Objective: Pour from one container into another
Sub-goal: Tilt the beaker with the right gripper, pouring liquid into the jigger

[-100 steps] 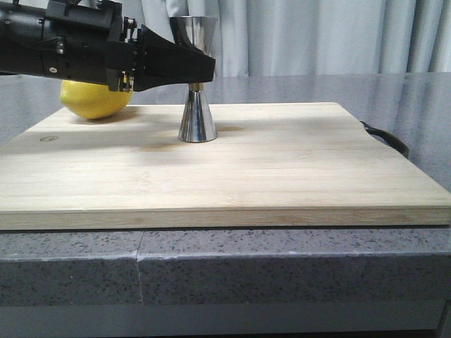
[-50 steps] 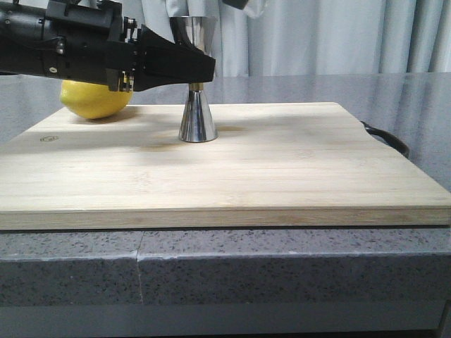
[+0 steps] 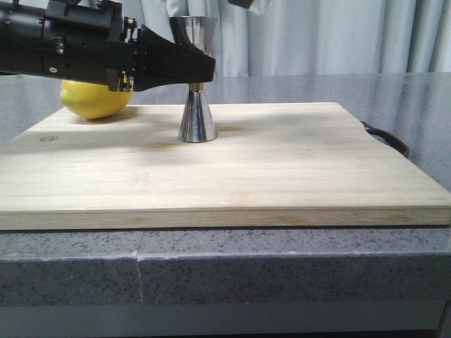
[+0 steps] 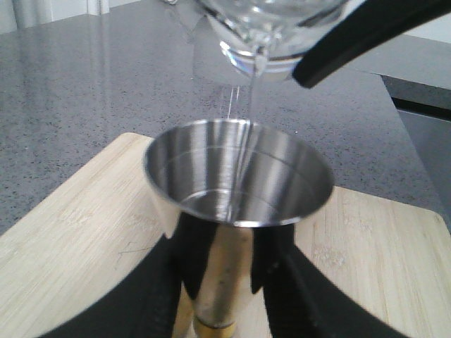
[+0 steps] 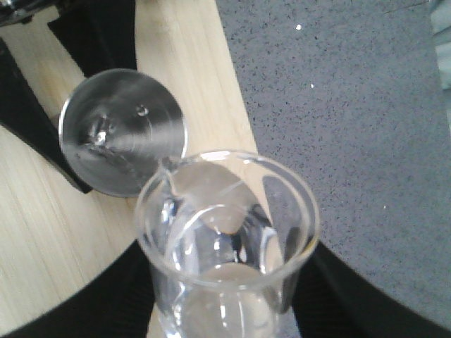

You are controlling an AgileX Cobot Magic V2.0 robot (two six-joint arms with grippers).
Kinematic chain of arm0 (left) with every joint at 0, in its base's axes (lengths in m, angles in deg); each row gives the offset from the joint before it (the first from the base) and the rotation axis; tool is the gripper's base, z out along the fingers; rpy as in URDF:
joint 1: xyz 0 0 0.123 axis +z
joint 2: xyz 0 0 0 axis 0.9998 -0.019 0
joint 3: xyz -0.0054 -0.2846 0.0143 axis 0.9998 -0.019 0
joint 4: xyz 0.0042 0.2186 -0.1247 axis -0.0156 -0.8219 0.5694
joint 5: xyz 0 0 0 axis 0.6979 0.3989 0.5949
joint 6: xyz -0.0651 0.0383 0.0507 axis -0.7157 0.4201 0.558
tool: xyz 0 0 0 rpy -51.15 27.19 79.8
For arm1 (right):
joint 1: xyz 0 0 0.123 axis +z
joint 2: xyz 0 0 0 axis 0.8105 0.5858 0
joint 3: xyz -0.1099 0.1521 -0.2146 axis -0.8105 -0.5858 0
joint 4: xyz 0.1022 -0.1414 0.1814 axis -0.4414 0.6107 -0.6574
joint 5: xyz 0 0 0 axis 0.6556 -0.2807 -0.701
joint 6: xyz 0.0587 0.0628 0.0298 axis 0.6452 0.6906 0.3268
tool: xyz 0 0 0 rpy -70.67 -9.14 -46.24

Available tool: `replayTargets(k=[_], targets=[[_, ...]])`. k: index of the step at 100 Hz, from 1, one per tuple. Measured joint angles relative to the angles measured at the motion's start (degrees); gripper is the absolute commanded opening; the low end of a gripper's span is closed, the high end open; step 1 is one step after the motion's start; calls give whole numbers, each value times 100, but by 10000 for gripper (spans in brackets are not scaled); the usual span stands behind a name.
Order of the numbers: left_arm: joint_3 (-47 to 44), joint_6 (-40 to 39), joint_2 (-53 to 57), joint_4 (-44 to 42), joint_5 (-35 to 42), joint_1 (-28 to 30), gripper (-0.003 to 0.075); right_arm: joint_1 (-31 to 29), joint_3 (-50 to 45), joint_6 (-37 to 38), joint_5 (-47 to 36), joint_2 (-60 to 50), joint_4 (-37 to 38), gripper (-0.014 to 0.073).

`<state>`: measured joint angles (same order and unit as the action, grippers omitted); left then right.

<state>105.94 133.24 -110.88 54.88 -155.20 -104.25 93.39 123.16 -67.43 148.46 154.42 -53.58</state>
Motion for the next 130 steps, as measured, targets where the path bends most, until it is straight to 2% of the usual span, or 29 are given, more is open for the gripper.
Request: replayTargets(k=[61, 90, 130], targets=[[0, 0, 0, 0, 0, 0, 238, 0, 0, -806, -246, 0, 29, 307], [0, 0, 0, 0, 0, 0, 238, 0, 0, -970, -282, 0, 296, 307], [0, 0, 0, 0, 0, 0, 238, 0, 0, -1710, -404, 0, 364, 307]])
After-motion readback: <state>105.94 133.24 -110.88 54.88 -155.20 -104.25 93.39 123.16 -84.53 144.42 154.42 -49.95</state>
